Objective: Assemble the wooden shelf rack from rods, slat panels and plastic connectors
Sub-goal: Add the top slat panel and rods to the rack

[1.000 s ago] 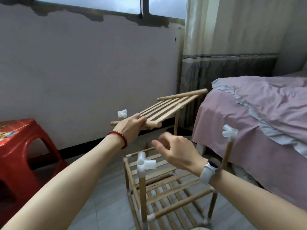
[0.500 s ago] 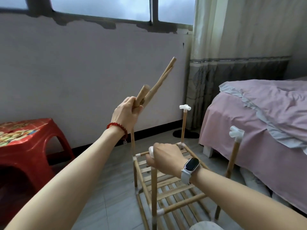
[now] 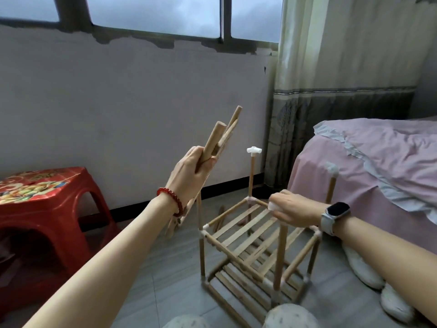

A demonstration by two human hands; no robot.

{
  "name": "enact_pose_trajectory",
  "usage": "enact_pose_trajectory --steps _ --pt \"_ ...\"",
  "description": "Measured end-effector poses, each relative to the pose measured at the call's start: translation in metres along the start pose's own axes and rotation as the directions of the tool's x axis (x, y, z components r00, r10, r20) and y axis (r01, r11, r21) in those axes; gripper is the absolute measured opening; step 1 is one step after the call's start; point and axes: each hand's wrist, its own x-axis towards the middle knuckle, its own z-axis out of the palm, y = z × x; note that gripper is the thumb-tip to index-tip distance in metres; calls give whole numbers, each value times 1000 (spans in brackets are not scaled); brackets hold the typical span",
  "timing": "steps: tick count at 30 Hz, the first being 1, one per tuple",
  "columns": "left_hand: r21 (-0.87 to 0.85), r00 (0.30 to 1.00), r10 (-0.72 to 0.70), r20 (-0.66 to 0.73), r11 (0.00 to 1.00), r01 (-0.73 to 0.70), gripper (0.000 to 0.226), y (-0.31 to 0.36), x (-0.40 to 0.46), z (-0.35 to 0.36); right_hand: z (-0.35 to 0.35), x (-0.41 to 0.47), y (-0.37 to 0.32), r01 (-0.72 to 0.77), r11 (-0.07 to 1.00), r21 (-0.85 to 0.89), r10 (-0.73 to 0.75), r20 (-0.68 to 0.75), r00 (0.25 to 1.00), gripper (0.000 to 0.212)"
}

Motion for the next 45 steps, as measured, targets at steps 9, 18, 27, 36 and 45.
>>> enact_pose_trajectory --steps 9,18,27,36,45 --pt "-209 992 -128 0 970 125 17 33 1 57 37 -23 58 -495 835 240 549 -292 784 26" --pt "-143 983 -121 -135 985 101 12 40 20 50 36 -17 52 -266 955 132 296 -345 891 21" --pt "43 990 -31 -140 998 37 11 56 16 45 31 -5 24 -3 989 147 66 -427 902 19" --pt "113 1000 -13 -23 993 15 13 52 -9 74 77 -27 8 29 353 935 679 -277 679 34" --pt "238 994 -4 113 971 -24 20 35 -30 93 79 -14 14 -151 361 920 846 -255 468 39"
